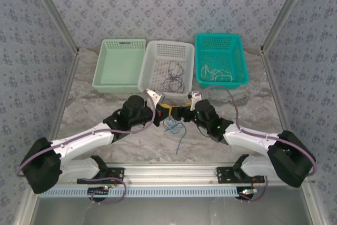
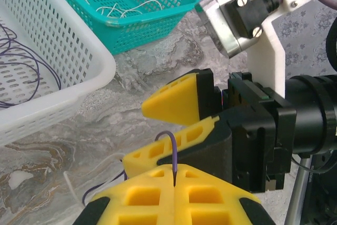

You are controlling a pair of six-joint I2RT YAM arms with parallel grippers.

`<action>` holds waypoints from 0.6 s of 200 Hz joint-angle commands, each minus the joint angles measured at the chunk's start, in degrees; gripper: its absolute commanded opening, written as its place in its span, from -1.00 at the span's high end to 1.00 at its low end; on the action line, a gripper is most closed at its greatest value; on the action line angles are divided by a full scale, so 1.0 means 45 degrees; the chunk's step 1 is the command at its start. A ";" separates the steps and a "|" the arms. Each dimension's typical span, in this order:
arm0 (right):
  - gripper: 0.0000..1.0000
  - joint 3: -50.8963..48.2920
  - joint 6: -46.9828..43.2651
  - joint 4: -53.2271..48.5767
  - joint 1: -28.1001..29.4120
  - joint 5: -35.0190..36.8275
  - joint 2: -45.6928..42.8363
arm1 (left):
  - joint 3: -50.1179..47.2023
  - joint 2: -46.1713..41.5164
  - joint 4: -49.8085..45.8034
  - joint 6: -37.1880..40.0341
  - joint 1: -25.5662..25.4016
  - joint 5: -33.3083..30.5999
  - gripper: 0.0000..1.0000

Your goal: Untangle the cables

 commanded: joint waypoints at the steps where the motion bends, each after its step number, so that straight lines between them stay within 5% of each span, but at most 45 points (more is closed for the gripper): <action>1: -0.75 0.0327 0.0184 0.0698 -0.0128 -0.0268 0.0078 | 0.0023 -0.0144 0.0592 -0.0312 -0.0091 0.0340 0.98; 120: -0.45 0.1783 0.0039 -0.4382 -0.0139 0.0634 0.3114 | 0.1245 -0.2046 -0.0263 0.0491 0.0058 -0.0572 1.00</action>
